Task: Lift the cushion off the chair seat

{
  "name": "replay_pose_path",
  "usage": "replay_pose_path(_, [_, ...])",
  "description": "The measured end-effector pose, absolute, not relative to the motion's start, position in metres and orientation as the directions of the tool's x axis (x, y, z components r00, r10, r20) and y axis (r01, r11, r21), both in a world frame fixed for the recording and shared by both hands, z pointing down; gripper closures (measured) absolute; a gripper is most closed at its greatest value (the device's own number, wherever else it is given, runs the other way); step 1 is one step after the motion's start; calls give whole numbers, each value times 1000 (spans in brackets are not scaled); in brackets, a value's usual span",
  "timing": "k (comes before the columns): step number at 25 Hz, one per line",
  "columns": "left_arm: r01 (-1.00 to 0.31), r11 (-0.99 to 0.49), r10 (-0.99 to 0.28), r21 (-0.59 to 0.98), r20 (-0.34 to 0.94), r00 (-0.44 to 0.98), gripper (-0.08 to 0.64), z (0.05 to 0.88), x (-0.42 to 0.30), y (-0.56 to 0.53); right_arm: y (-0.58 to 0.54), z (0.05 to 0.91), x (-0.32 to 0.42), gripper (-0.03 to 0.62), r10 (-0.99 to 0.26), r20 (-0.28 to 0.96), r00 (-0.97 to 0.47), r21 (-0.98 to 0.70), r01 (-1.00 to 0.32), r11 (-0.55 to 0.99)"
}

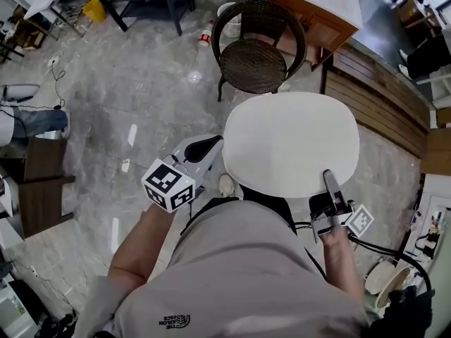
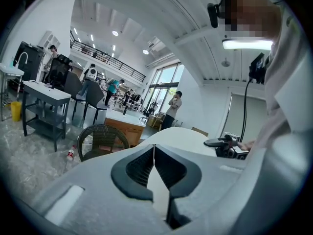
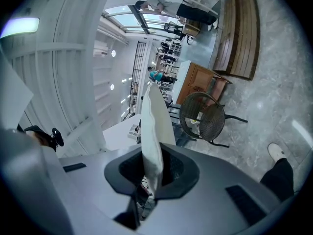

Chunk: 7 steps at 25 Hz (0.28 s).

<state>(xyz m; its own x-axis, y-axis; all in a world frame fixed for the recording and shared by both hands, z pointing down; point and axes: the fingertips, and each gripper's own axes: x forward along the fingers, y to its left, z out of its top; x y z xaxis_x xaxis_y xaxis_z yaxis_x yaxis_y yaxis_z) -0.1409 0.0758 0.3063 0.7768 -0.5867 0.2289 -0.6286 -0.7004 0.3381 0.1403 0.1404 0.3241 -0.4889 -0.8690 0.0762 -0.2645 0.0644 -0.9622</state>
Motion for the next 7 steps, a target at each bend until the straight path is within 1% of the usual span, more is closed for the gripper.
replay_pose_path(7, [-632,-695,-587,343,236,774,552,310,-135,82,140,326,141,549,-866,64,-496,-965,-253,73])
